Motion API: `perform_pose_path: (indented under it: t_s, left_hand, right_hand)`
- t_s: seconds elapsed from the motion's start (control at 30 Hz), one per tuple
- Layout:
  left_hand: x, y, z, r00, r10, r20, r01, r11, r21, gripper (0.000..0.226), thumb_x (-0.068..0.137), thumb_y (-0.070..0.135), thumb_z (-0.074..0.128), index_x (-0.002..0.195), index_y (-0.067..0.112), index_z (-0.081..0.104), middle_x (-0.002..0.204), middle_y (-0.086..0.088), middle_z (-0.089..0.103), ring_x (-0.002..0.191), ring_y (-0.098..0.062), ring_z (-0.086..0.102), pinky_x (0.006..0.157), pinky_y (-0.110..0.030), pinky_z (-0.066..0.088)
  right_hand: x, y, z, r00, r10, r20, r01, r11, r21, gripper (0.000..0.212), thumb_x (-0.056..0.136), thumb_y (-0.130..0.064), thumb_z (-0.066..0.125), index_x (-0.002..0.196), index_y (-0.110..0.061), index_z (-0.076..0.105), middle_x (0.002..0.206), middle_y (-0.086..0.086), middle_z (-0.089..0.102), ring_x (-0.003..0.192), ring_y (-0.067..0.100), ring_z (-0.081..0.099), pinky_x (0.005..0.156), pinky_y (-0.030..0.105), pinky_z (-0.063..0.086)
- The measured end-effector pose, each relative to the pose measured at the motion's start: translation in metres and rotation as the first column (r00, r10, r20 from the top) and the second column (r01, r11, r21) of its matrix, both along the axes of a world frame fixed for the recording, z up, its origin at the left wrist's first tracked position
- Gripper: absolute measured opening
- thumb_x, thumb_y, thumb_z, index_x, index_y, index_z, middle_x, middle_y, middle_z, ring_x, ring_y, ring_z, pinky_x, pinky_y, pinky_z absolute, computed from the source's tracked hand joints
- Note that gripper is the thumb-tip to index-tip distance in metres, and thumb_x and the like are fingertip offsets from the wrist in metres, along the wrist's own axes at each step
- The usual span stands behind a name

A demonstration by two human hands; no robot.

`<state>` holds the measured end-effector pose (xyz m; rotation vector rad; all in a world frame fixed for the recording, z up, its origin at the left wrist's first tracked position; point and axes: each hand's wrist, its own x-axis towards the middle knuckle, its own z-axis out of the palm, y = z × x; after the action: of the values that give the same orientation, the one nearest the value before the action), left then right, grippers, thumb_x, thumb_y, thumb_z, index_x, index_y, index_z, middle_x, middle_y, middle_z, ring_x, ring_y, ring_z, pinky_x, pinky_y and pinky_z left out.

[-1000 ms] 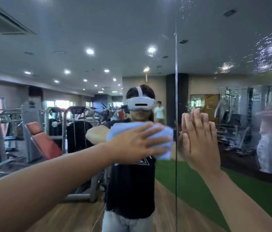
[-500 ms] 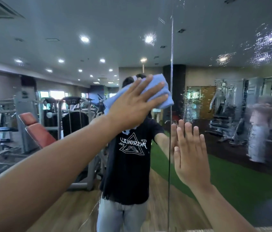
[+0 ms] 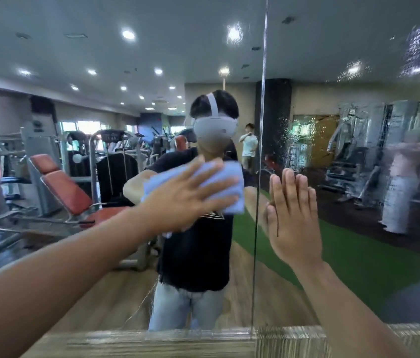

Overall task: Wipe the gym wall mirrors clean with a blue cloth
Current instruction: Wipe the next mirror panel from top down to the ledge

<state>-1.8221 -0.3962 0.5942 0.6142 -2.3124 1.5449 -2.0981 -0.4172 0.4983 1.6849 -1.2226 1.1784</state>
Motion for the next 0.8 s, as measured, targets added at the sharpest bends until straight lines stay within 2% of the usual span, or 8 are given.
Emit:
perform_pose_path:
  t_s: [0.07, 0.2, 0.27, 0.33, 0.47, 0.6, 0.7, 0.8]
  left_hand:
    - [-0.013, -0.001, 0.026, 0.988, 0.040, -0.146, -0.044, 0.999, -0.023, 0.083, 0.076, -0.004, 0.048, 0.154, 0.023, 0.038, 0.163, -0.009, 0.029, 0.150, -0.041, 0.023, 0.119, -0.063, 0.020]
    - [-0.041, 0.002, 0.020, 0.954, -0.025, -0.300, 0.005, 0.998, -0.069, 0.066, 0.086, -0.004, 0.038, 0.147, 0.017, 0.052, 0.157, -0.011, 0.041, 0.145, -0.045, 0.032, 0.119, -0.061, 0.025]
    - [-0.048, 0.000, -0.006, 0.964, -0.066, -0.257, 0.055, 0.997, -0.050, 0.059, 0.094, -0.004, 0.032, 0.146, 0.016, 0.052, 0.156, -0.013, 0.042, 0.144, -0.047, 0.033, 0.116, -0.064, 0.028]
    - [-0.050, -0.002, -0.043, 0.980, -0.110, -0.164, 0.109, 0.994, -0.017, 0.047, 0.103, 0.004, 0.038, 0.145, 0.016, 0.054, 0.155, -0.012, 0.043, 0.143, -0.046, 0.035, 0.115, -0.065, 0.028]
    - [-0.039, 0.005, -0.106, 0.994, -0.072, 0.083, 0.066, 0.995, 0.069, 0.040, 0.105, 0.016, 0.043, 0.142, 0.022, 0.057, 0.157, -0.005, 0.043, 0.146, -0.037, 0.036, 0.120, -0.058, 0.023]
    - [-0.022, 0.006, -0.086, 0.983, -0.053, 0.175, 0.036, 0.994, 0.099, 0.040, 0.109, 0.021, 0.032, 0.138, 0.026, 0.059, 0.155, -0.004, 0.045, 0.145, -0.039, 0.037, 0.115, -0.066, 0.027]
    - [-0.018, 0.003, -0.037, 0.999, -0.014, 0.038, 0.013, 0.999, 0.030, 0.059, 0.104, 0.008, 0.015, 0.145, 0.023, 0.054, 0.156, -0.010, 0.044, 0.143, -0.045, 0.037, 0.112, -0.070, 0.028]
    - [-0.024, -0.003, 0.019, 0.981, 0.025, -0.194, -0.036, 0.998, -0.054, 0.077, 0.080, -0.004, 0.031, 0.152, 0.023, 0.042, 0.160, -0.010, 0.036, 0.146, -0.045, 0.030, 0.117, -0.067, 0.023]
  right_hand:
    - [0.000, -0.002, -0.001, 1.000, 0.003, 0.000, -0.003, 1.000, -0.008, 0.060, 0.108, -0.030, 0.026, 0.164, -0.014, 0.013, 0.172, 0.010, 0.007, 0.159, 0.033, 0.007, 0.129, 0.048, 0.004]
    - [-0.003, -0.005, -0.001, 1.000, 0.005, -0.005, -0.006, 0.999, -0.039, 0.059, 0.109, -0.031, 0.027, 0.164, -0.016, 0.014, 0.171, 0.011, 0.012, 0.158, 0.032, 0.010, 0.129, 0.048, 0.007]
    - [-0.003, -0.007, -0.003, 1.000, 0.001, -0.003, -0.001, 0.998, -0.066, 0.059, 0.109, -0.032, 0.029, 0.164, -0.016, 0.017, 0.171, 0.011, 0.015, 0.158, 0.032, 0.013, 0.128, 0.049, 0.010]
    - [-0.004, -0.010, -0.004, 1.000, -0.017, -0.003, 0.017, 0.996, -0.086, 0.058, 0.109, -0.031, 0.030, 0.164, -0.016, 0.018, 0.170, 0.011, 0.016, 0.158, 0.032, 0.014, 0.128, 0.048, 0.011]
    - [-0.006, -0.011, -0.005, 1.000, -0.014, -0.005, 0.013, 0.997, -0.081, 0.058, 0.110, -0.031, 0.029, 0.164, -0.016, 0.017, 0.171, 0.009, 0.014, 0.158, 0.030, 0.011, 0.129, 0.047, 0.008]
    - [-0.006, -0.010, -0.004, 1.000, -0.003, -0.001, 0.003, 0.996, -0.084, 0.058, 0.110, -0.031, 0.027, 0.164, -0.015, 0.017, 0.171, 0.008, 0.013, 0.158, 0.028, 0.008, 0.129, 0.045, 0.005]
    - [-0.005, -0.011, -0.005, 1.000, -0.029, -0.012, 0.028, 0.994, -0.103, 0.057, 0.110, -0.032, 0.025, 0.164, -0.014, 0.018, 0.171, 0.009, 0.012, 0.158, 0.028, 0.009, 0.129, 0.047, 0.008]
    - [-0.005, -0.011, -0.005, 1.000, -0.023, -0.015, 0.022, 0.994, -0.105, 0.057, 0.111, -0.033, 0.023, 0.164, -0.014, 0.015, 0.171, 0.008, 0.009, 0.158, 0.029, 0.009, 0.129, 0.047, 0.007]
